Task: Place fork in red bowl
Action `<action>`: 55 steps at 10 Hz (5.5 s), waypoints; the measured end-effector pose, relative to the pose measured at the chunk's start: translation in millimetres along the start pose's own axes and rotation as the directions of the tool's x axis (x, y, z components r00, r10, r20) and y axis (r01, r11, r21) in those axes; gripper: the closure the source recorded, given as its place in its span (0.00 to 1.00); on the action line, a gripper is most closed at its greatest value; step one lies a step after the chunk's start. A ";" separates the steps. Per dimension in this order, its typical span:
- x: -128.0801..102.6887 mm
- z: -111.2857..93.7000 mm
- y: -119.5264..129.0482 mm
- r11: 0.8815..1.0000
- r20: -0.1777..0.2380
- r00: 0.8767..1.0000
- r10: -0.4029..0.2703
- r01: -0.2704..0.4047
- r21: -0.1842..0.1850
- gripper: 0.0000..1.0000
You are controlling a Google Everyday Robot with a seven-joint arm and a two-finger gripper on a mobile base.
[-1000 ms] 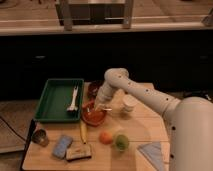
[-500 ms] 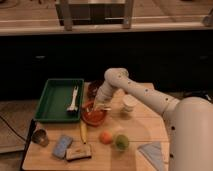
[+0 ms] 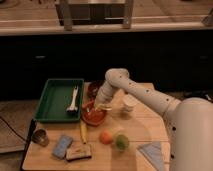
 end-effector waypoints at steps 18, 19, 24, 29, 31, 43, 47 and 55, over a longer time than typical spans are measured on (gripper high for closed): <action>2.6 -9.9 5.0 0.994 0.019 0.994 -0.104 0.103 0.034 0.20; 2.6 -9.9 5.0 0.994 0.019 0.994 -0.104 0.103 0.034 0.20; 2.8 -9.3 5.1 0.994 0.020 0.994 -0.103 0.102 0.033 0.20; 2.7 -9.1 5.2 0.994 0.020 0.994 -0.103 0.103 0.033 0.20; 2.7 -9.2 5.1 0.994 0.020 0.994 -0.103 0.103 0.033 0.20; 2.7 -9.1 5.1 0.994 0.020 0.994 -0.103 0.103 0.033 0.20; 2.7 -9.1 5.1 0.994 0.020 0.994 -0.103 0.103 0.033 0.20; 2.6 -9.2 5.1 0.994 0.020 0.994 -0.103 0.103 0.033 0.20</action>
